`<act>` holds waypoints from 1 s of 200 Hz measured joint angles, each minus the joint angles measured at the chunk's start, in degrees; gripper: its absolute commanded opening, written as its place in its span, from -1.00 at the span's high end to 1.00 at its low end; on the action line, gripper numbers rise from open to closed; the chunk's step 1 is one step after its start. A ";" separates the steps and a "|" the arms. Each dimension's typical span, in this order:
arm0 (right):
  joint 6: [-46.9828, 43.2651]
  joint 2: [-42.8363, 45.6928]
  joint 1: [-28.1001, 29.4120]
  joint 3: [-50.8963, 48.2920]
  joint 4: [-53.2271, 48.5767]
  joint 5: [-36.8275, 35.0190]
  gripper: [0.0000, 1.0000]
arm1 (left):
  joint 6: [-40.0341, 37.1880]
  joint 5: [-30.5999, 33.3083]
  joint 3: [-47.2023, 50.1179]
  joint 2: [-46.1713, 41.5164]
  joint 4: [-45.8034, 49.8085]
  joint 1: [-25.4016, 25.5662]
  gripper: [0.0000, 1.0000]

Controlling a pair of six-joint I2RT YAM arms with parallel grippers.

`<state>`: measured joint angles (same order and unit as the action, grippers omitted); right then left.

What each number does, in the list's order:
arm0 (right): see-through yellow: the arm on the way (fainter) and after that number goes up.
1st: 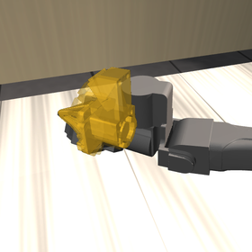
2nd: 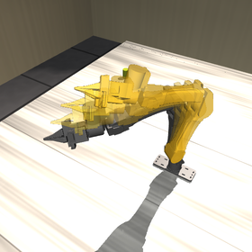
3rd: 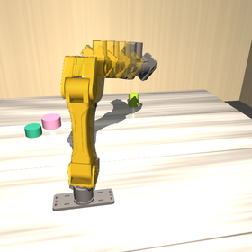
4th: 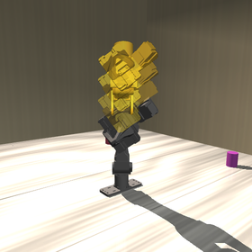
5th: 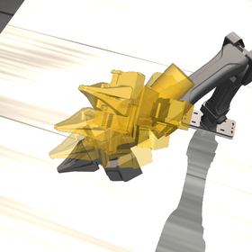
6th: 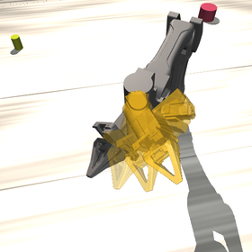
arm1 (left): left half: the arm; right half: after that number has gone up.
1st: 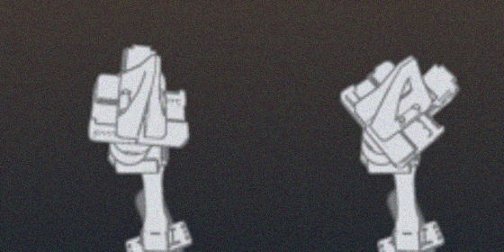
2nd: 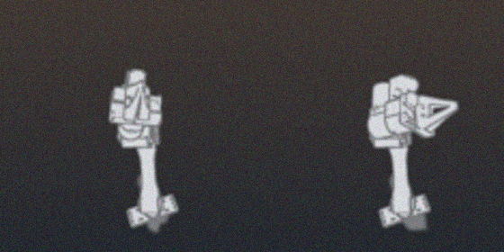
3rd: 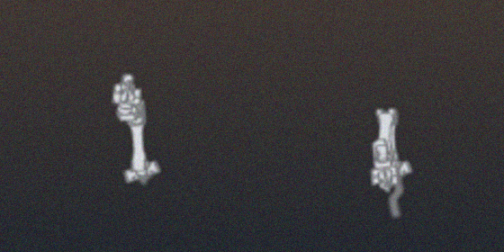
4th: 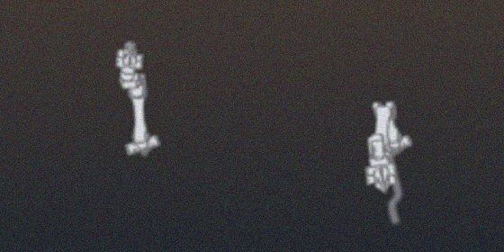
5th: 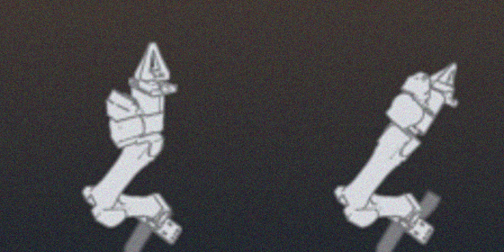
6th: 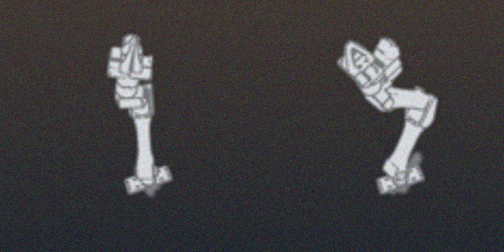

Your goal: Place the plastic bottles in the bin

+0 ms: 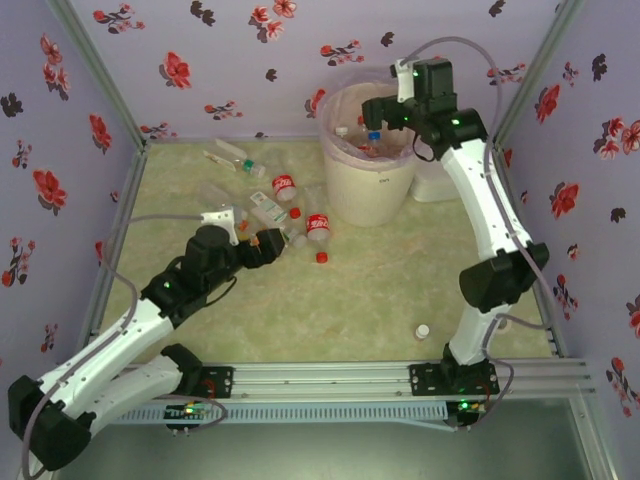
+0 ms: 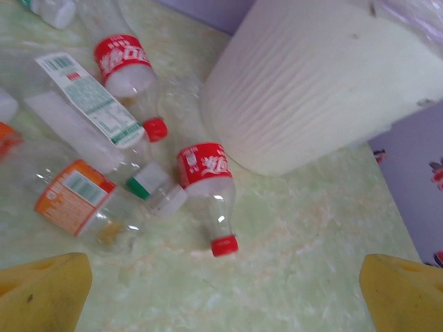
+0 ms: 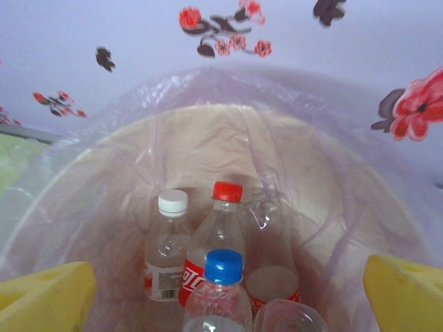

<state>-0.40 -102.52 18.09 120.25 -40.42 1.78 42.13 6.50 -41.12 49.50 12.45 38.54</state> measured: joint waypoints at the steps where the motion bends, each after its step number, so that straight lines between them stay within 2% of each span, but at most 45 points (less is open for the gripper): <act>1: 0.07 0.42 0.00 -0.24 0.07 0.00 -0.99 | -0.02 0.00 -0.11 0.11 0.07 -0.13 -1.00; 27: 1.95 7.87 0.00 -6.75 3.08 0.02 -0.99 | -0.50 0.20 -4.48 3.54 1.49 -4.22 -1.00; 60: 7.08 20.24 -0.09 -21.11 8.85 0.42 -0.99 | -1.51 0.42 -12.63 10.43 3.32 -10.88 -1.00; 96: 14.75 34.84 -0.09 -40.33 15.67 2.19 -0.99 | -2.49 0.72 -21.81 21.99 3.10 -17.59 -1.00; 135: 20.28 44.96 -0.09 -52.24 16.09 3.15 -0.99 | -0.04 1.62 -30.16 37.86 2.67 -23.93 -1.00; 163: 22.21 51.98 -0.09 -58.40 14.60 2.54 -0.99 | 3.82 2.10 -41.44 51.25 4.11 -26.16 -1.00; 200: 24.79 60.30 -0.09 -65.81 12.04 0.79 -0.99 | 8.28 0.87 -55.25 65.22 6.84 -26.05 -0.93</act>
<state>24.38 -42.22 18.00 54.43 -28.38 2.57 50.41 7.38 -96.38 114.72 19.29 12.49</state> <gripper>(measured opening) 0.995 0.976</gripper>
